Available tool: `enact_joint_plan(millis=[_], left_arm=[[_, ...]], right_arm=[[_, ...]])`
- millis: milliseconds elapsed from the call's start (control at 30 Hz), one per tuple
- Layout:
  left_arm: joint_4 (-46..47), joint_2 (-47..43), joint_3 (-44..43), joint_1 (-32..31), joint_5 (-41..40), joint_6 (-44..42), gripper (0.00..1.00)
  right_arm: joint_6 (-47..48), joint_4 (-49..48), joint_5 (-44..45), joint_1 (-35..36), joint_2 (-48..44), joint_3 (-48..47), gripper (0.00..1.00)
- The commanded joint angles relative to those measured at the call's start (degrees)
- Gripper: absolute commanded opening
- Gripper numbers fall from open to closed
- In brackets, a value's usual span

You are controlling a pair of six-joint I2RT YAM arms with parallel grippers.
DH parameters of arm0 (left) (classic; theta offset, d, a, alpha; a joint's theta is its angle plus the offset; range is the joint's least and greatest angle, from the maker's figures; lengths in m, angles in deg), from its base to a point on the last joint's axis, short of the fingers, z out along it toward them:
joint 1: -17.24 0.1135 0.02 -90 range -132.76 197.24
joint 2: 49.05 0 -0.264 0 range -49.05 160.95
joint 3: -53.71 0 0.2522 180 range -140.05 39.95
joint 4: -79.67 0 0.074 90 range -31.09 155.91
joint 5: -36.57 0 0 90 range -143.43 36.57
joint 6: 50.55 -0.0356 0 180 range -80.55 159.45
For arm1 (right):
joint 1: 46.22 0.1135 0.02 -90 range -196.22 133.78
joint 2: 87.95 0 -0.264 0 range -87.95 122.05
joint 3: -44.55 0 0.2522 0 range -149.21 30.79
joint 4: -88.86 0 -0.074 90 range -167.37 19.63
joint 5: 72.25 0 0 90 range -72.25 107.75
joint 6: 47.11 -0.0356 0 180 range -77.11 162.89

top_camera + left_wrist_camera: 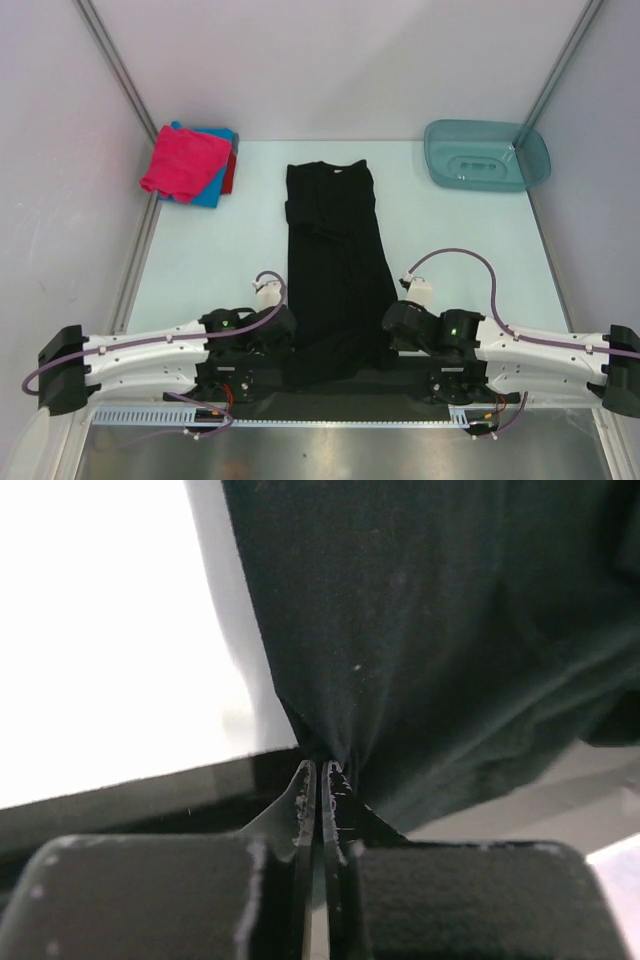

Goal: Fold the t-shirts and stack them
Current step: Fold the tshirt

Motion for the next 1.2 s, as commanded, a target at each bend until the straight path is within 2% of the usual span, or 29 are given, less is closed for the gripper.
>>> enact_joint_plan(millis=[0,33,67,133,167,233,367,400,433,500,567,600,667,700,767,800,967,1100,1167], left_arm=[[-7.90,-4.00,-1.70,-0.62,0.81,2.25,0.06],[-7.12,-4.53,-1.26,-0.53,0.81,1.99,0.27],[-6.41,-5.41,-0.73,-0.62,0.81,1.73,0.39],[-4.92,-5.51,0.68,-0.53,1.07,1.64,0.65],[-4.83,-5.33,0.77,-0.62,1.07,1.72,0.68],[-5.96,-4.10,0.07,-0.62,0.20,1.55,0.75],[-7.46,-3.22,-2.91,-0.62,-5.42,0.06,0.79],[-7.03,-3.31,-4.23,-0.62,-7.00,-0.47,0.83],[-5.46,-2.96,-5.02,-0.53,-10.24,-2.21,0.90],[-3.43,-2.17,-8.00,-0.18,-14.11,-4.15,1.00],[1.84,0.64,-10.47,1.57,-15.72,-11.17,1.00],[2.99,1.78,-13.70,4.01,-15.98,-13.54,1.00],[6.94,5.98,-16.62,7.53,-17.90,-19.26,1.00],[9.04,7.57,-17.07,9.29,-17.48,-21.54,1.00],[15.37,11.87,-17.77,13.42,-15.12,-26.21,1.00],[17.39,13.29,-18.56,17.88,-13.54,-27.53,1.00],[26.37,21.73,-22.95,27.67,-11.33,-33.86,1.00],[30.49,31.38,-29.62,38.72,-1.60,-36.15,1.00],[33.39,34.29,-30.95,41.82,1.84,-36.68,1.00]], right_arm=[[1.10,2.52,1.53,0.97,-2.03,-2.85,0.29],[1.63,2.87,1.97,0.89,-2.39,-2.85,0.40],[1.46,3.31,2.59,1.06,-2.91,-2.85,0.67],[1.20,4.97,4.17,1.06,-3.27,-3.46,0.81],[0.67,7.42,6.17,1.15,-3.35,-4.60,0.87],[-0.21,10.33,10.30,1.67,-3.62,-6.01,0.91],[1.27,12.37,17.52,1.85,-4.32,-8.56,0.95],[4.59,10.97,18.84,1.50,-4.32,-9.00,0.96],[7.49,9.13,19.72,0.54,-4.06,-9.18,0.98],[15.90,2.37,18.94,-5.86,-3.27,-9.53,0.99],[21.73,-6.24,10.98,-13.49,-1.43,-9.79,1.00],[24.11,-9.05,8.07,-20.84,-0.64,-9.71,1.00],[29.21,-17.37,1.82,-25.99,2.86,-9.27,1.00],[30.97,-20.12,-0.20,-31.23,4.45,-9.18,0.99],[34.05,-25.85,-8.80,-36.53,11.19,-11.36,0.98],[34.85,-27.26,-11.10,-38.56,14.10,-12.86,0.98],[40.91,-34.56,-25.42,-48.06,31.15,-25.31,0.96],[41.71,-36.76,-31.85,-52.28,45.38,-35.77,0.94],[41.97,-35.80,-36.33,-53.95,50.15,-40.71,0.94]])
